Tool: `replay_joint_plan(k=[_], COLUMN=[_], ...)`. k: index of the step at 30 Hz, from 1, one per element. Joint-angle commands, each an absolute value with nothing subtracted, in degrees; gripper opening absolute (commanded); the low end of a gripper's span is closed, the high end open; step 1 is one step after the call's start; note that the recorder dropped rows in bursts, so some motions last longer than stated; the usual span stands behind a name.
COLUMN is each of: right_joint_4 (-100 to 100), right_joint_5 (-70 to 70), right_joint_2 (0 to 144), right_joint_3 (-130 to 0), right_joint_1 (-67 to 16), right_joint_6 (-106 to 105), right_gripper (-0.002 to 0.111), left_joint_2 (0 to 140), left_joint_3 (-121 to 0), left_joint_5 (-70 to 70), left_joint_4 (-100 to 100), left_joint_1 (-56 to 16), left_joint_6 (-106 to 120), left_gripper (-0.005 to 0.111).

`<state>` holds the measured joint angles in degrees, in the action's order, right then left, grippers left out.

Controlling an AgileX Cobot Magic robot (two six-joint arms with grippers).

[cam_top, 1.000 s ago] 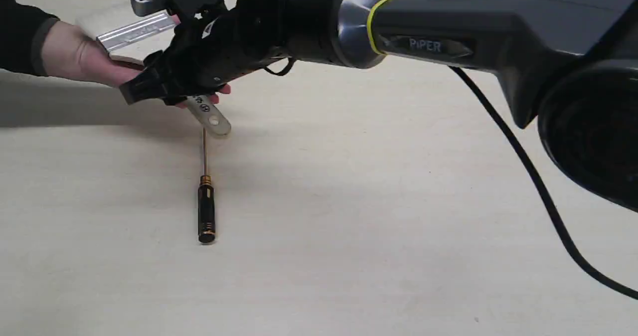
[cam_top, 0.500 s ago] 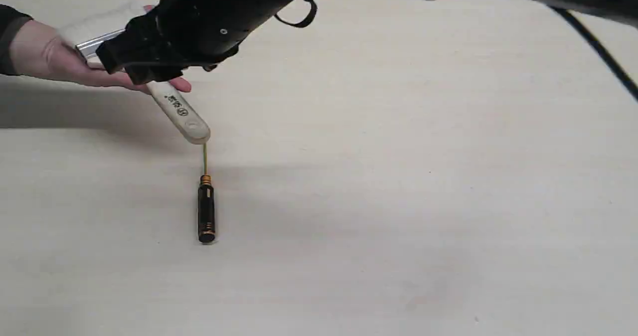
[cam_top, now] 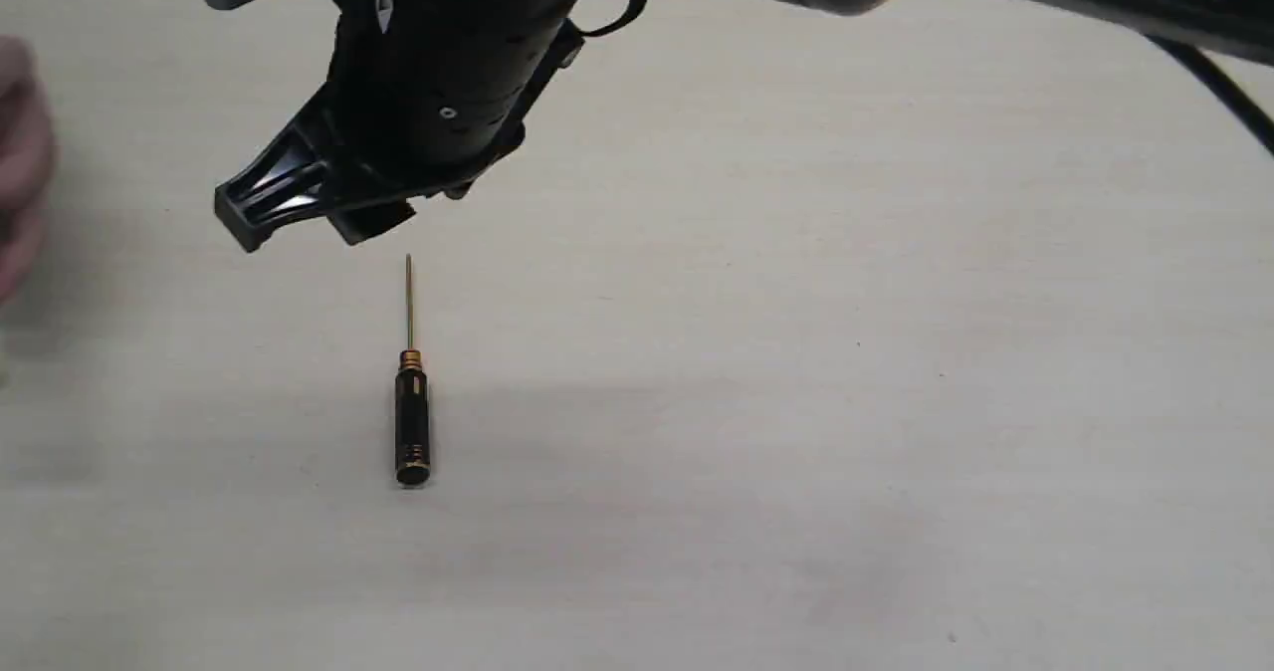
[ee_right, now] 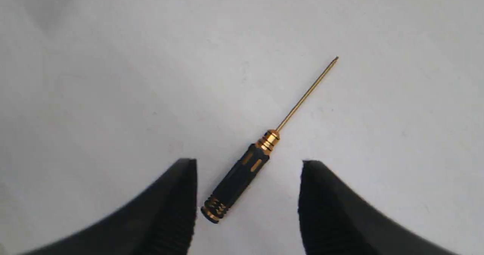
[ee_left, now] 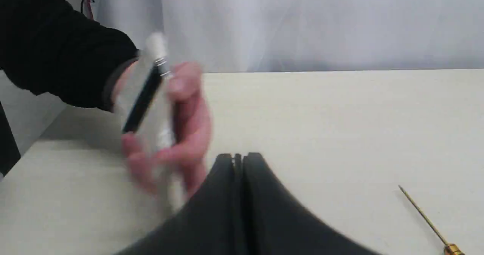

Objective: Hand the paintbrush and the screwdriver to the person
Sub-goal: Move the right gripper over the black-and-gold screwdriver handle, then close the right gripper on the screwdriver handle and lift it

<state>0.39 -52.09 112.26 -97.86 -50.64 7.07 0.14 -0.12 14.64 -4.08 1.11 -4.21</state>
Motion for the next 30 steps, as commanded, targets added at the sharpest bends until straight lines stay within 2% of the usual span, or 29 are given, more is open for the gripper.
replay_joint_plan(k=[1,10,15,17,30], right_joint_4=[-0.43,1.06,3.08,3.80,3.78], right_joint_5=[-50.92,-50.80,-48.19,-46.61,-42.53], right_joint_2=[113.54,120.64,124.83,125.92,130.76], right_joint_3=[-97.91,-97.91,-97.91,-97.91,-97.91], right_joint_1=[-50.85,-51.26,-51.26,-51.26,-51.26], right_joint_6=[10.32,12.87,12.87,12.87,13.12], right_gripper=[0.045,0.045,0.059,0.061,0.061], left_joint_2=[0.00,0.00,0.00,0.00,0.00], left_joint_3=[0.00,0.00,0.00,0.00,0.00], left_joint_5=[14.18,14.18,14.40,14.41,14.30], left_joint_4=[-4.07,-4.07,-3.95,-3.84,-3.87], left_joint_1=[0.64,0.64,0.64,0.64,0.64], left_joint_6=[-4.32,-4.32,-4.32,-4.32,-4.32], left_gripper=[0.000,0.000,0.000,0.000,0.000])
